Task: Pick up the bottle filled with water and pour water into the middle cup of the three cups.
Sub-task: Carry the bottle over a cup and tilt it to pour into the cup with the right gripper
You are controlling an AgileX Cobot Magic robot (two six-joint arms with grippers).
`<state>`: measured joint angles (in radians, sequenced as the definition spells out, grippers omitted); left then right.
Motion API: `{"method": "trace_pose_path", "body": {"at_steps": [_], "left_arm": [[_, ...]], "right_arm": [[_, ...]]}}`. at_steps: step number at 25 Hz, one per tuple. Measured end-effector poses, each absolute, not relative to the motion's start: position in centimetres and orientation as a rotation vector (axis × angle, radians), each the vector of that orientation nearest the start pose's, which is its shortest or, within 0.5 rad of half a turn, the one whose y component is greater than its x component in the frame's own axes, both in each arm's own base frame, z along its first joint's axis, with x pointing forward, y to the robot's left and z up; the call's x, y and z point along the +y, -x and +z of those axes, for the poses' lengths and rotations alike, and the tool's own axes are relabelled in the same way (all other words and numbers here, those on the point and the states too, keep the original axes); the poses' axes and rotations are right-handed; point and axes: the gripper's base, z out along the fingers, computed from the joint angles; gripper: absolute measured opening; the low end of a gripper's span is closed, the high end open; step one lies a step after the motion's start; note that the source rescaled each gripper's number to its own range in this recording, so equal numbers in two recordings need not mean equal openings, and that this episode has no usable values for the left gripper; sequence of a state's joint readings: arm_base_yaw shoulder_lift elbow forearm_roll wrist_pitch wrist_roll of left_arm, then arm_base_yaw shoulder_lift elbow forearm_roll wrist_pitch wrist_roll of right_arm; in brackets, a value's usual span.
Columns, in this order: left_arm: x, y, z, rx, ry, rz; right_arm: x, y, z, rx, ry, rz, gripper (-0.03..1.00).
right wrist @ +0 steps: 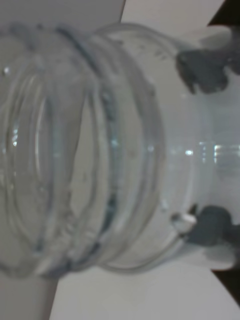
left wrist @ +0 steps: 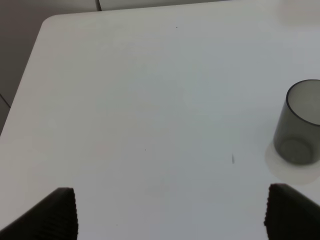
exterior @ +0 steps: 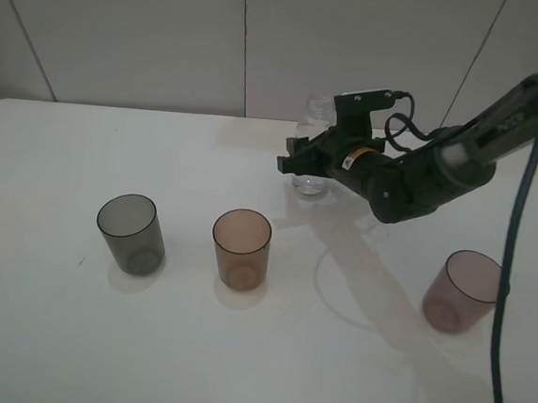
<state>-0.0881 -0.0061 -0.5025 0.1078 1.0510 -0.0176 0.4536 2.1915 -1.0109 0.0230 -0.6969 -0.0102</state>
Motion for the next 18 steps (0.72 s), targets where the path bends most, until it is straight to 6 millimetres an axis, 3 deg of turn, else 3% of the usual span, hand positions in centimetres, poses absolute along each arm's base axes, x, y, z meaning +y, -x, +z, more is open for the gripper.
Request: {"method": "trace_pose_path", "body": {"at_steps": [5,11,15,18], "left_arm": [[0.9,0.5,27.9,2.021,-0.066,0.062],[0.9,0.5,27.9,2.021,-0.066,0.062],[0.9,0.5,27.9,2.021,-0.066,0.062],[0.9,0.5,27.9,2.021,-0.066,0.062]], "right_arm": [[18.3,-36.5,12.8,1.964,0.594,0.266,0.03],[17.9,-34.7,17.9,1.898,0.964,0.111,0.03],[16.9,-32.8,19.4,1.847,1.132,0.022,0.03],[16.2,-31.0,19.5,1.833,1.207,0.002,0.03]]}}
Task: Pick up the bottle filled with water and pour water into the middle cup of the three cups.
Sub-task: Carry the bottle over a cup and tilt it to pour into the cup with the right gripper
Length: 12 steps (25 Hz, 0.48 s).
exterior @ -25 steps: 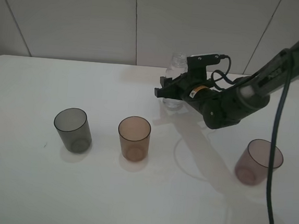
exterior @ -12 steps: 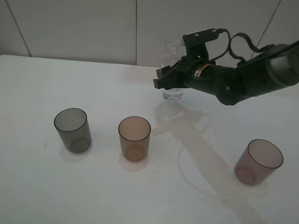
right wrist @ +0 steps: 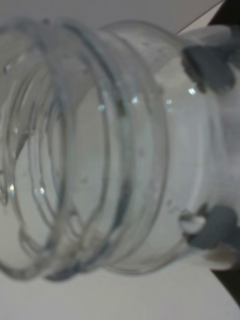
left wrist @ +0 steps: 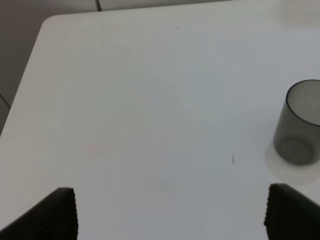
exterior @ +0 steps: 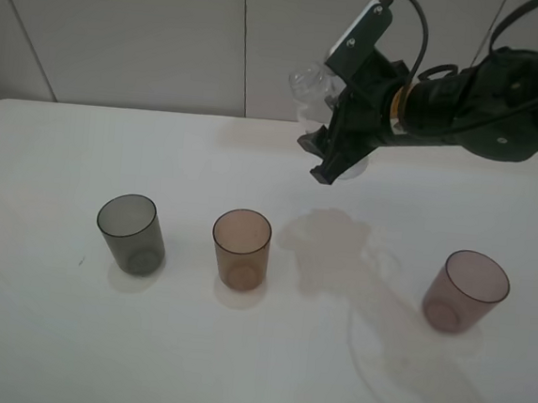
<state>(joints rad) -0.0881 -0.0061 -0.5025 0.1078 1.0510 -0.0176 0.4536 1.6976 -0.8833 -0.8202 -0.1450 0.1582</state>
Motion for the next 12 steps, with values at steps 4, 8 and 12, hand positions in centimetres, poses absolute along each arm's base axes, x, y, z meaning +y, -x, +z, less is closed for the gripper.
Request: {"method": "trace_pose_path", "body": {"at_steps": [4,8,12], "left_arm": [[0.9,0.5,27.9,2.021,-0.066,0.062],[0.9,0.5,27.9,2.021,-0.066,0.062],[0.9,0.5,27.9,2.021,-0.066,0.062]], "right_arm": [[15.4,-28.6,19.0,1.818,1.305,-0.017,0.03],[15.1,-27.3,18.5,1.840,1.337,-0.020,0.03],[15.5,-27.0,18.5,1.863,1.292,0.004,0.03]]}}
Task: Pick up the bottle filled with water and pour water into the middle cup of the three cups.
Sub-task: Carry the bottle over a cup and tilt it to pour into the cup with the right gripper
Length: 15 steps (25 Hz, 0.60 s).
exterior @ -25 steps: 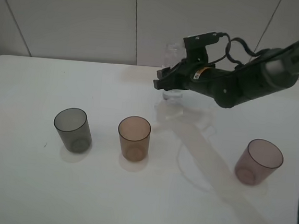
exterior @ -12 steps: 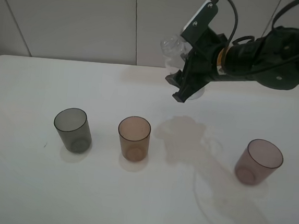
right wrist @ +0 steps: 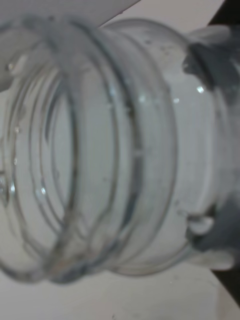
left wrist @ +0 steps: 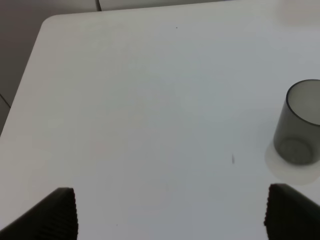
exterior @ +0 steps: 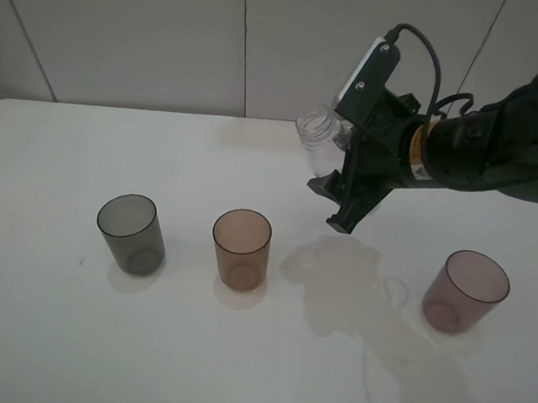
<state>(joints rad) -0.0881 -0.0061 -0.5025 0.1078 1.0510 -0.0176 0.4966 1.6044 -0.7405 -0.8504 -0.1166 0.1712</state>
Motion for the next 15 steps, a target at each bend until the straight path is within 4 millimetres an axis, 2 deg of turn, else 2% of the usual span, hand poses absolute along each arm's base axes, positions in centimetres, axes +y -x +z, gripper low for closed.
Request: {"method": "trace_pose_path", "body": {"at_steps": [9,15], "left_arm": [[0.9,0.5,27.9,2.021,-0.066,0.062],[0.9,0.5,27.9,2.021,-0.066,0.062]], "right_arm": [[17.0,-25.5,17.9,1.671,1.552,-0.112,0.03],[17.0,-25.4,17.8,1.608,1.613,-0.144,0.03]]}}
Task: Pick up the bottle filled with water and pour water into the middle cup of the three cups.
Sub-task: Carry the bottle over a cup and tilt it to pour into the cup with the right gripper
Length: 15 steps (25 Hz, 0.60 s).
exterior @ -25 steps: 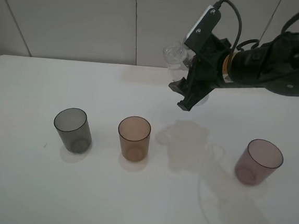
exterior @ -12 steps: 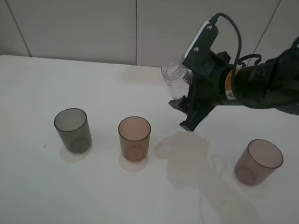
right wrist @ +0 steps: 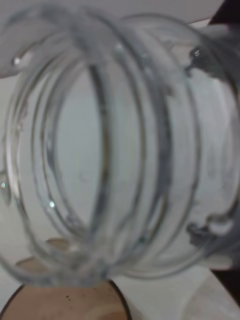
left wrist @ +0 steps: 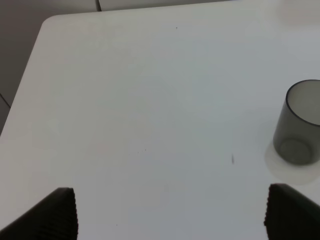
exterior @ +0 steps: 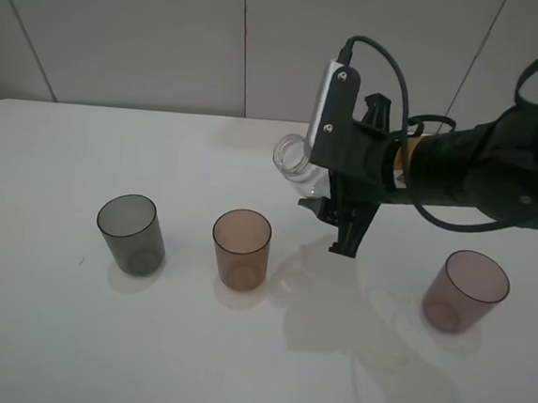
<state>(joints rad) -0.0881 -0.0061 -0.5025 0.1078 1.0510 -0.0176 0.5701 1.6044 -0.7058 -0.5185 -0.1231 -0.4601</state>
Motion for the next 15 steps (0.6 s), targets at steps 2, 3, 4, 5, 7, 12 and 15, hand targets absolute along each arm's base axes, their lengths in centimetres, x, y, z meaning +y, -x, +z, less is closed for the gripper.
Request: {"method": "trace_pose_path", "body": {"at_steps": [2,3,4,5,7,12,15], "left_arm": [[0.9,0.5,27.9,2.021,-0.066,0.062],[0.9,0.5,27.9,2.021,-0.066,0.062],[0.9,0.5,27.9,2.021,-0.066,0.062],[0.9,0.5,27.9,2.021,-0.066,0.062],[0.9,0.5,27.9,2.021,-0.066,0.062],[0.9,0.5,27.9,2.021,-0.066,0.062],[0.9,0.5,27.9,2.021,-0.066,0.062]], "right_arm": [[17.0,-25.4,17.8,1.573,1.650,-0.159,0.03],[17.1,-25.3,17.8,1.552,1.674,-0.166,0.03],[17.3,-25.2,17.8,1.528,1.699,-0.173,0.03],[17.3,-25.1,17.8,1.509,1.717,-0.179,0.03],[17.5,-25.0,17.8,1.469,1.752,-0.189,0.03],[18.0,-25.6,17.2,1.440,1.820,-0.219,0.03],[18.3,-26.4,17.2,1.451,1.829,-0.239,0.03]]}}
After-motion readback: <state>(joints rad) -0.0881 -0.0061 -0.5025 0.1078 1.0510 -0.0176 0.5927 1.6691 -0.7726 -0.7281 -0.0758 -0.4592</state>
